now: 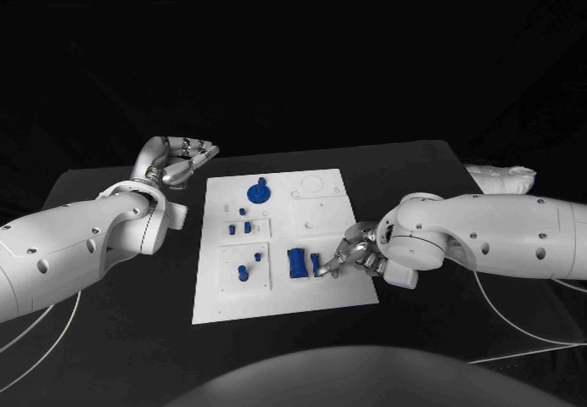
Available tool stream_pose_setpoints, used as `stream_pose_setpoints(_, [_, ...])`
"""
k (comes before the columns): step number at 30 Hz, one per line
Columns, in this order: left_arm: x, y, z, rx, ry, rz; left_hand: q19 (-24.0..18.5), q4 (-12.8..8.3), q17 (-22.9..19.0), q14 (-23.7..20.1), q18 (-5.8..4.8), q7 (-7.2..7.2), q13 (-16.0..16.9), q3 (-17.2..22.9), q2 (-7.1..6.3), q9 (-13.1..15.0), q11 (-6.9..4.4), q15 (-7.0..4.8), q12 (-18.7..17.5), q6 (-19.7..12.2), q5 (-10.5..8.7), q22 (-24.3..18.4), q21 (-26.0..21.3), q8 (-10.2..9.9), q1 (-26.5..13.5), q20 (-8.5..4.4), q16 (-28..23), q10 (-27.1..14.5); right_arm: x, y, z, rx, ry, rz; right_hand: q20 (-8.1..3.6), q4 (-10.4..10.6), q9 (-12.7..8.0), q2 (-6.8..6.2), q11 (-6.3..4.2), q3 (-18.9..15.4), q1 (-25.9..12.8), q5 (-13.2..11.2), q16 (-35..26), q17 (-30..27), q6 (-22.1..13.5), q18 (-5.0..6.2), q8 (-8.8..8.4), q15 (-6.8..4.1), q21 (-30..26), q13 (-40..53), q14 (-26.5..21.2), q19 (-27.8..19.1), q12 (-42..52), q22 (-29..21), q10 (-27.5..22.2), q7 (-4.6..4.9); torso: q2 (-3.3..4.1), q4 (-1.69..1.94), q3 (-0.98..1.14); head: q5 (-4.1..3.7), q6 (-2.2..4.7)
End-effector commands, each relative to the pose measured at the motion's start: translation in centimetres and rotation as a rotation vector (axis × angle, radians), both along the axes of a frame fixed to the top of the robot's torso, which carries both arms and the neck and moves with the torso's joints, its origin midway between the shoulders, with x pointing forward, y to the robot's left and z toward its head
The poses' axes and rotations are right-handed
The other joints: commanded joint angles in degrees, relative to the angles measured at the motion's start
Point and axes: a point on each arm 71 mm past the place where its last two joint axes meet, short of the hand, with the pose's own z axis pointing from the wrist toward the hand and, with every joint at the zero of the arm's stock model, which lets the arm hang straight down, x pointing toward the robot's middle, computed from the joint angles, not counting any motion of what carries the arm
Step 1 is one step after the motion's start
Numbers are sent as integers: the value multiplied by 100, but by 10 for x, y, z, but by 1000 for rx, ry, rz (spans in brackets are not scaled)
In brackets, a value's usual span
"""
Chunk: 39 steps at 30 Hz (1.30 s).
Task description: Assemble the parts on the task board
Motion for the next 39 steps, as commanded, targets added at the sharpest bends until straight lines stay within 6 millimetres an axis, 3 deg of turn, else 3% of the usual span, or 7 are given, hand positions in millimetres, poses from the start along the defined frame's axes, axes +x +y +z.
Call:
stream_pose_setpoints(1, [0, -3, 1, -2, -3, -19, 352, 3, 1226, 479, -47, -17, 5, -21, 43, 9, -27, 16, 8, 43, 28, 1401, -16, 26, 19, 23, -7, 21, 0, 3, -2, 7, -7, 11, -53, 19, 39, 43, -34, -38, -24, -11, 23, 1505, 4, -38, 33, -36, 26, 1510, 587, 607, 16, 1508, 589, -20, 3, 6, -1, 4, 0])
stream_pose_setpoints(25, [0, -1, 1, -1, -3, -16, 352, 3, 1226, 479, -47, -17, 5, -21, 43, 9, -27, 16, 8, 43, 28, 1401, -16, 26, 19, 23, -7, 21, 4, 5, -8, -34, -30, 15, -71, 29, 199, 167, -56, -6, 25, -7, 23, 1505, -49, -38, 100, -55, 26, 1510, 587, 607, 16, 1508, 589, -44, -1, 6, -4, -11, 0])
stream_pose_setpoints(39, [0, -2, 1, -1, -3, -17, 352, 3, 1226, 479, -47, -17, 5, -21, 43, 9, -27, 16, 8, 43, 28, 1401, -16, 26, 19, 23, -7, 21, 5, 6, -9, -42, -24, 23, -72, 31, 204, 174, -57, -4, 26, -6, 23, 1505, -54, -38, 99, -55, 26, 1510, 587, 607, 16, 1508, 589, -45, -1, 4, -3, -17, 0])
